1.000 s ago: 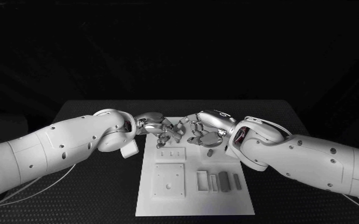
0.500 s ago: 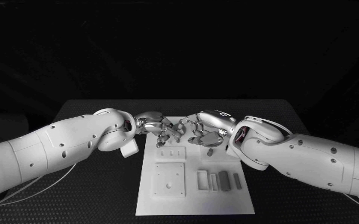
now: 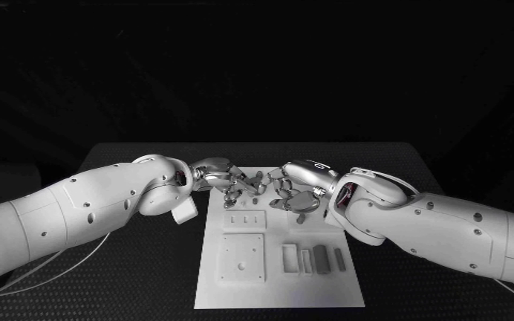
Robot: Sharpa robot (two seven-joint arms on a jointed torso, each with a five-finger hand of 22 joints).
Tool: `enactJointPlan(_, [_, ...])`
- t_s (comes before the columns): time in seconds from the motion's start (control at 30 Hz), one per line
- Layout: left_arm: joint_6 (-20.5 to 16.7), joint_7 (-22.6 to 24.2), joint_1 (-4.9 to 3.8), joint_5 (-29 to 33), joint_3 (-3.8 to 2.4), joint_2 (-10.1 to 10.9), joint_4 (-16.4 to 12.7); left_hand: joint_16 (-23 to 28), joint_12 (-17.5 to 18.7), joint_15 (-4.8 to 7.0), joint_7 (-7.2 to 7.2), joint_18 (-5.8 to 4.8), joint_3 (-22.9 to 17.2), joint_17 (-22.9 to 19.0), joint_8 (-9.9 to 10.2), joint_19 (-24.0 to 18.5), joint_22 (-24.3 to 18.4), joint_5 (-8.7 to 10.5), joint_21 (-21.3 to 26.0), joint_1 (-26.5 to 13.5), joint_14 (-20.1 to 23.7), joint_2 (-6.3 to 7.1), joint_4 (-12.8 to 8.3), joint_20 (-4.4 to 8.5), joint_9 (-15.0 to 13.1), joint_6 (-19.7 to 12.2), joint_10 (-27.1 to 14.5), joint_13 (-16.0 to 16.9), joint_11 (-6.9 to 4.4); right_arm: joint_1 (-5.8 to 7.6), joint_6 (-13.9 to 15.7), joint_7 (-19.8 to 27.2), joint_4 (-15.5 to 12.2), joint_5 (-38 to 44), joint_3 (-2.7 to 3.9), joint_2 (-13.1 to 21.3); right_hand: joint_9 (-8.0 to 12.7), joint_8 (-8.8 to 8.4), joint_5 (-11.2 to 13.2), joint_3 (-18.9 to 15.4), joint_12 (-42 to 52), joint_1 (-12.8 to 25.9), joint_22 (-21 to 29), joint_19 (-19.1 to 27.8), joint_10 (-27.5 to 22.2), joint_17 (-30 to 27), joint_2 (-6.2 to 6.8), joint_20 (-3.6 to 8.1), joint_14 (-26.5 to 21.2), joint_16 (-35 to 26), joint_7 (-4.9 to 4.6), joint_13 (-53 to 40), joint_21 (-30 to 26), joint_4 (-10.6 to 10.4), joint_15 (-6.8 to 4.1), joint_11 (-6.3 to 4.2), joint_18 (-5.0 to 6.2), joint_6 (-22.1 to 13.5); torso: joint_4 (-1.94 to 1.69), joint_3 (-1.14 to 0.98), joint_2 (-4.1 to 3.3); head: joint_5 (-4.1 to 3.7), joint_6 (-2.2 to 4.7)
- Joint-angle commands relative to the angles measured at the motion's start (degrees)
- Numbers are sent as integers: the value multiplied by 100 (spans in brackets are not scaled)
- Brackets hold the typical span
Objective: Assemble the parts on the task board
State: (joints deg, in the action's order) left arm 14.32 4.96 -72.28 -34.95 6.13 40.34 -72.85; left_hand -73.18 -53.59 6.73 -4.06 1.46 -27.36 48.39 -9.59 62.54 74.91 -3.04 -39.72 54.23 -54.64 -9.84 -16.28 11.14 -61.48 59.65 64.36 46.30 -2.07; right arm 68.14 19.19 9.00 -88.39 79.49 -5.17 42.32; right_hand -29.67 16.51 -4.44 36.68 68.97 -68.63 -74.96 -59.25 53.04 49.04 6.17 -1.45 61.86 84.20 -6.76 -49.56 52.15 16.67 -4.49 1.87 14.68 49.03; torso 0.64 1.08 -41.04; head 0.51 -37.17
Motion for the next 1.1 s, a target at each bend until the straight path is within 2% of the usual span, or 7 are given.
enactJointPlan(0.03, [-17, 35, -4, 167, -4, -13, -9, -12, 41, -35, -39, 149, 29, -11, 38, -28, 81, 26, 23, -48, 25, -14, -6, 74, 0, -14, -23, -10, 31, -5, -28, 41, -9, 58, 1, 0, 6, -7, -15, -41, 21, 2, -100, 42, 39, 3, -46, -16, -7, 39, -145, 6, 25, -3, 34, -1, 32, 165, 0, -1, -3, 0, 8])
enactJointPlan(0.3, [-118, -56, -5, 167, -3, -15, 5, -11, 44, -35, -32, 157, 30, -24, 40, -28, 84, 26, 26, -27, 22, -25, -30, 76, -1, -6, -16, -20, 23, -5, 176, -63, 33, 26, 2, 28, 43, -68, -15, -38, 26, 9, -98, 40, 37, 2, -29, -18, -6, 39, -169, 10, 24, -3, 57, 23, 32, 82, -4, -3, -6, -6, -1])
enactJointPlan(0.63, [-231, -126, -6, 255, -2, 4, 78, 1, 63, -33, -52, 163, 42, -55, 55, -13, 78, 26, 36, -28, 8, 55, -17, 74, 6, -4, -7, -44, 38, -5, 299, -117, 185, -54, 5, 75, 60, -86, -13, -47, 31, 39, -95, 26, 41, 0, 4, -18, 3, 42, -219, 14, 28, -11, 94, 67, 32, 71, -3, -1, -3, -10, 7])
enactJointPlan(0.77, [-322, -151, -6, 300, -1, 12, 91, 26, 93, -39, -81, 165, 29, -91, 122, -13, 65, 26, 61, -25, 6, 95, -9, 68, 48, -77, -20, -71, 63, -3, 362, -154, 235, -108, 20, 107, 68, -97, -12, -55, 34, 66, -94, 19, 44, 0, 21, -20, 7, 43, -231, 16, 29, -18, 107, 80, 32, 61, -5, 2, -2, -15, 15])
enactJointPlan(0.97, [-476, -198, -6, 399, 0, 24, 79, 88, 159, -72, -173, 161, 33, -173, 322, -26, 33, 26, 128, -54, 22, 304, 2, 43, 215, -290, -72, -122, 149, -2, 293, -571, 351, 73, 46, 124, 94, -132, -11, -102, 39, 243, -85, -7, 48, -8, 130, -32, 21, 40, -250, 26, 26, -79, 130, 101, 32, 22, -3, 6, -5, -18, 20])
enactJointPlan(1.1, [-546, -208, -7, 447, 2, 41, 60, 227, 312, -150, -266, 147, -6, -284, 482, -147, -33, 25, 276, -73, 141, 435, 18, -21, 358, -476, -228, -228, 241, 4, -25, -783, 475, 375, 53, 108, 97, -123, -16, -111, 31, 381, -74, -8, 36, -21, 261, -36, 15, 22, -247, 38, 6, -165, 131, 100, 32, 51, -2, 4, -4, -14, 20])
